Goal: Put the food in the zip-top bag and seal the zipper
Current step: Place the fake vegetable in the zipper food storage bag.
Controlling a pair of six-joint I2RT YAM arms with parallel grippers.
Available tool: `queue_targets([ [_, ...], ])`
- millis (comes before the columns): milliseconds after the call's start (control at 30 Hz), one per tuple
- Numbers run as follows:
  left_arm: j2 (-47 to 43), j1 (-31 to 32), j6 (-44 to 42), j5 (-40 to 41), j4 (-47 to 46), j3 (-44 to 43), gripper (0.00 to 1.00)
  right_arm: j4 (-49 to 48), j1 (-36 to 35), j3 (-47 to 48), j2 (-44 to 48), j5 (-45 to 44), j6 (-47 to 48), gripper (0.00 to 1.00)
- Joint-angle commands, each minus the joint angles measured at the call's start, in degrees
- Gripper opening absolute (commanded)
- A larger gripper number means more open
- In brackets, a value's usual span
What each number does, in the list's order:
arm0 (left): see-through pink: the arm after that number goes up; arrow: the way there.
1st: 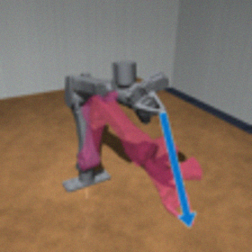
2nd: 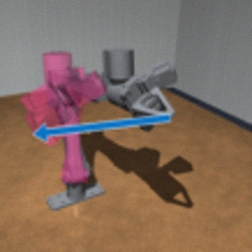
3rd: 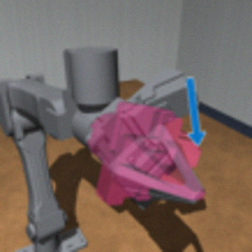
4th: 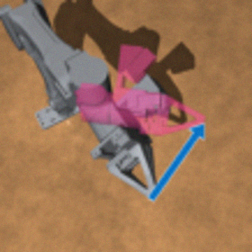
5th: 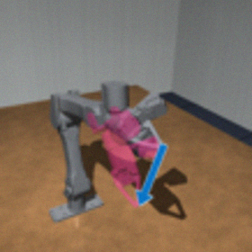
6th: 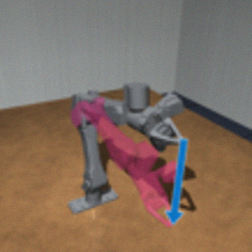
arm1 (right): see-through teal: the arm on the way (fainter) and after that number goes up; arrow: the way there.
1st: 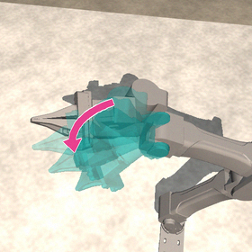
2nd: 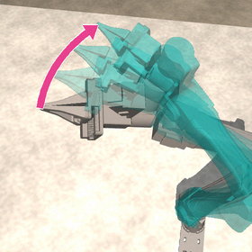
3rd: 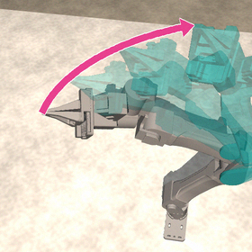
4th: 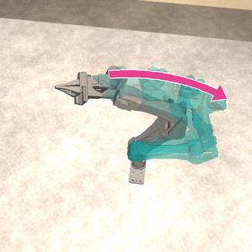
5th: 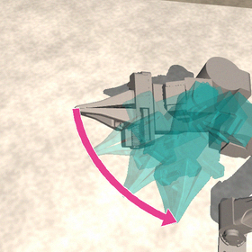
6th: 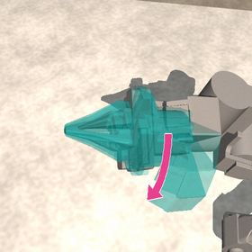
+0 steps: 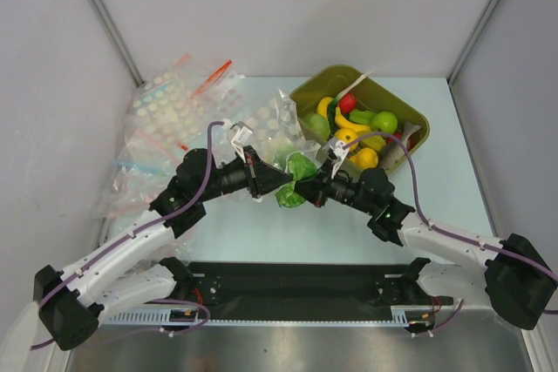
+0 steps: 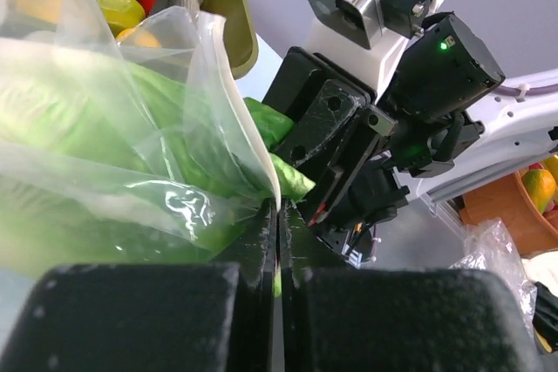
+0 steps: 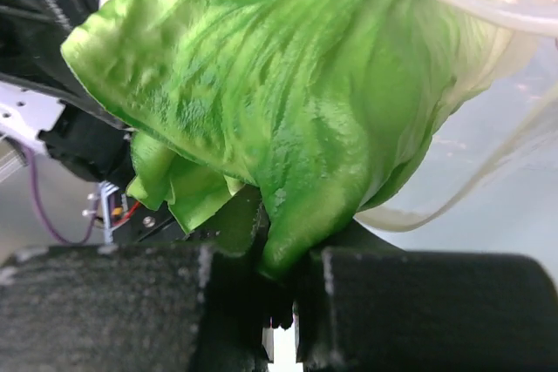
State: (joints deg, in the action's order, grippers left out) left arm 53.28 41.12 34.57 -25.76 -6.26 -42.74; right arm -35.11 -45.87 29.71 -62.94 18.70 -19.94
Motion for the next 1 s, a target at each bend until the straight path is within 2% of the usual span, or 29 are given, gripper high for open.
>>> queue_targets([
  [0,0.3,0.7,0.4,-2.2,-0.5,-0.1,0.00,-4.1,-0.2,1.7,2.7,-4.3,3.3,0.00],
  [133,0.4,0.7,1.3,-2.7,-1.1,0.6,0.00,-10.2,1.9,-4.5,9.1,-12.3,1.1,0.00],
  [267,2.4,0.9,3.0,-6.1,-3.7,1.1,0.00,-15.4,4.8,-8.6,11.5,-12.7,-3.5,0.00],
  [433,6.0,2.9,1.9,-9.2,-4.5,-0.5,0.00,-11.4,4.0,-2.6,4.2,-2.5,-2.3,0.00],
  [567,8.2,5.7,0.6,-8.9,-3.5,-2.4,0.00,-5.5,-0.9,1.0,0.2,-7.2,4.5,0.00],
  [667,9.2,6.9,0.0,-8.8,-3.1,-2.8,0.00,-9.2,-1.1,-0.7,0.4,-9.1,3.8,0.00],
  [833,10.5,7.1,2.4,-12.7,-7.4,-1.9,0.01,-14.5,3.0,-5.8,4.7,-14.7,-1.9,0.00],
  [967,11.9,7.2,6.6,-18.0,-14.6,-0.3,0.00,-22.6,8.2,-9.9,5.9,-10.5,-9.3,0.00],
])
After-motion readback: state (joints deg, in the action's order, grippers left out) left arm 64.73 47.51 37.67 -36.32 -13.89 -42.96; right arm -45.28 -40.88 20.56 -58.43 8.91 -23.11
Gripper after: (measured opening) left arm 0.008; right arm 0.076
